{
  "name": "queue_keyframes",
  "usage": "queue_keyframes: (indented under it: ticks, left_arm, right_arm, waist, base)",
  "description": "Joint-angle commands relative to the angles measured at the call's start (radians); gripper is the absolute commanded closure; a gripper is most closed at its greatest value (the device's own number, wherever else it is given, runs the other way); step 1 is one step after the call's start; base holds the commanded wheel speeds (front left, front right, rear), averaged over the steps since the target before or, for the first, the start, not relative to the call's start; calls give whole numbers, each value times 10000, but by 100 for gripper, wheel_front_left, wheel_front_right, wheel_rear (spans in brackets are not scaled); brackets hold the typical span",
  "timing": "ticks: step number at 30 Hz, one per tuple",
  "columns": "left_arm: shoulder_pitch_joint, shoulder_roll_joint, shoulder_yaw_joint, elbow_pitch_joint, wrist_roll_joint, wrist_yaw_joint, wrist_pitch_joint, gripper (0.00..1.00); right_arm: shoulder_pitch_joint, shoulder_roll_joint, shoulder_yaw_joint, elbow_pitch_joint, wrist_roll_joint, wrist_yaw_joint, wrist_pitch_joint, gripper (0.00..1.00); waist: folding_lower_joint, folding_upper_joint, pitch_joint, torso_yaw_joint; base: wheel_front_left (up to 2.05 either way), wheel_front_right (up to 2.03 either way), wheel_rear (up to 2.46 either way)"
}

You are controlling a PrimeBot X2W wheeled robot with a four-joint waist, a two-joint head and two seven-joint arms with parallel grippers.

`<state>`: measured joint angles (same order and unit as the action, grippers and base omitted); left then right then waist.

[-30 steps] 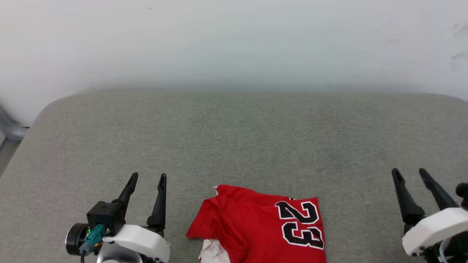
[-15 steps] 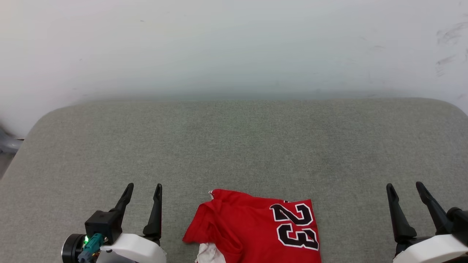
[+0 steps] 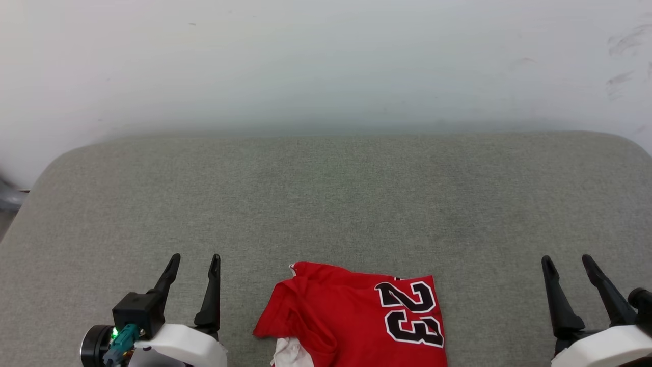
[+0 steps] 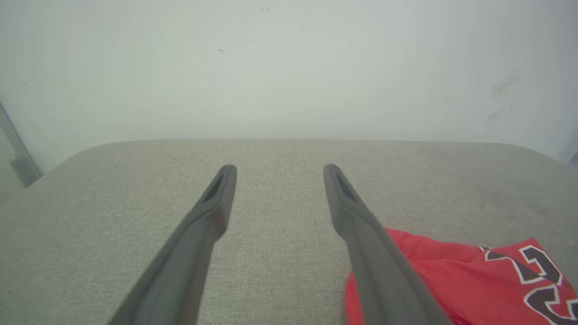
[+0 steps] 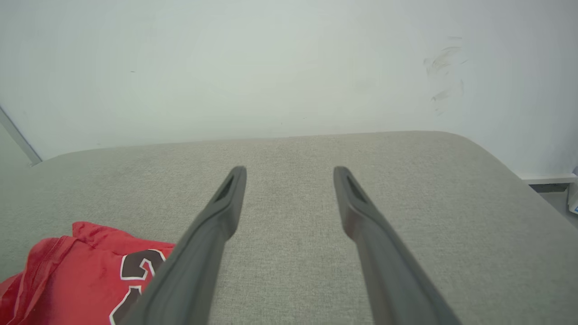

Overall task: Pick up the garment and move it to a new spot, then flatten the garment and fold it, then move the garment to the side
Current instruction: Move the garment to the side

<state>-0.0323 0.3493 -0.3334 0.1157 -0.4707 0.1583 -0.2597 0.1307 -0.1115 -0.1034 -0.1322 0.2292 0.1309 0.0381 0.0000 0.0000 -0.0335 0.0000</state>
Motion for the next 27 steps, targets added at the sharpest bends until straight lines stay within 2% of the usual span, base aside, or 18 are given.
queue_keyframes:
  ticks: [1, 8, 13, 15, 21, 27]
  left_arm:
    - [-149, 23, 32, -24, 41, -27, -52, 0]
    - [-417, -99, 68, -26, 118, -134, -65, 0]
    - [-620, -243, 190, -153, 307, -246, -70, 0]
    - [-693, -308, 241, -186, 381, -330, -71, 0]
    - [-1001, -633, 388, -258, 656, -578, -54, 0]
    - [-1226, -883, 538, -181, 862, -797, -53, 0]
  right_arm:
    - [-15, -47, -48, -6, 159, -5, 63, 0]
    - [263, -554, -648, 515, 1497, -5, 1097, 0]
    - [292, -833, -443, 934, 2735, -5, 2118, 0]
    - [273, -922, -186, 1176, 3262, -5, 2559, 0]
    - [-127, -1247, 1710, 2052, 5177, -5, 3901, 0]
    - [-785, -1408, 2735, 2870, 6182, -5, 3993, 0]
  waist:
    - [0, 0, 30, 36]
    - [0, 0, 304, 455]
    - [0, 0, 636, 745]
    - [0, 0, 784, 857]
    - [0, 0, 1262, 1196]
    - [0, 0, 1638, 1376]
  base:
    - [0, 0, 0]
    - [0, 0, 0]
    - [0, 0, 0]
    - [0, 0, 0]
    - [0, 0, 0]
    - [0, 0, 0]
